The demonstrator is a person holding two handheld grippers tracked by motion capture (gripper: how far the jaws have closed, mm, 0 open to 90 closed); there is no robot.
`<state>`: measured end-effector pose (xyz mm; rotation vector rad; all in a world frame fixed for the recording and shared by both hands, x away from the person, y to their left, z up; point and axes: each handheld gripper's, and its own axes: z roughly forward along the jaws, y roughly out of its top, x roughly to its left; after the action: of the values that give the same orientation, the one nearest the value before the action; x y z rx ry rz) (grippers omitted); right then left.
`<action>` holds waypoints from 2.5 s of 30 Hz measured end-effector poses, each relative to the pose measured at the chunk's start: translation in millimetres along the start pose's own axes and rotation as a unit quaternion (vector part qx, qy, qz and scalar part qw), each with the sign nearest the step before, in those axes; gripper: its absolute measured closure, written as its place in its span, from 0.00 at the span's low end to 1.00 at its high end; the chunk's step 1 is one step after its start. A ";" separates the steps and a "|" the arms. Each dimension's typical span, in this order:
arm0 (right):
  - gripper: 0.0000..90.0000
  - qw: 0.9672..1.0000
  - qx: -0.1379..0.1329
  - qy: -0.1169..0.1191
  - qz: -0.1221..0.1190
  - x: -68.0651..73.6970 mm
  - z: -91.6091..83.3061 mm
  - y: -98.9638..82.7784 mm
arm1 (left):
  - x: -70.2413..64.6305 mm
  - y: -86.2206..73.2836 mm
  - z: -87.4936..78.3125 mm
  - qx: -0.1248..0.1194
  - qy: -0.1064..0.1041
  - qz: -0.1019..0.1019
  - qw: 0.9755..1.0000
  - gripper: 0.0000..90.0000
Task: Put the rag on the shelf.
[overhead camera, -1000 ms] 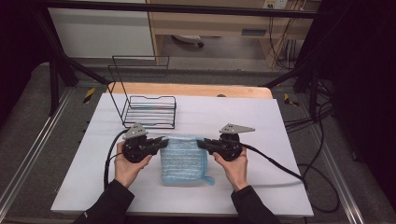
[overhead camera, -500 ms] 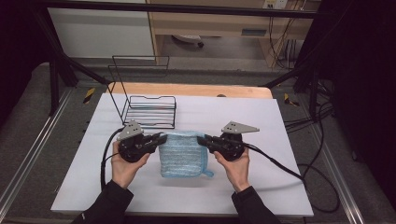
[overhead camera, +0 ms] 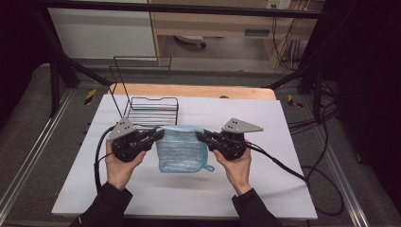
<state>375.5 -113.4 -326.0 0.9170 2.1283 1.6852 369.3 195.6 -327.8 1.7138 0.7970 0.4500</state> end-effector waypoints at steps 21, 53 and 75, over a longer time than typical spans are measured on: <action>0.90 0.998 -0.056 -0.004 -0.026 20.5 21.3 32.7 | 17.1 24.5 -29.3 -0.074 0.031 0.002 0.997 0.89; 0.90 0.989 -0.126 -0.019 -0.068 42.8 46.6 97.4 | 42.2 76.3 -57.5 -0.161 0.065 0.004 0.985 0.90; 0.90 0.983 -0.155 -0.029 -0.093 48.4 63.7 143.5 | 62.1 115.1 -67.2 -0.193 0.083 0.006 0.978 0.90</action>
<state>419.0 -16.7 -200.4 0.6467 1.7831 1.8004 400.1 270.7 -205.2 1.3320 0.7600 0.7153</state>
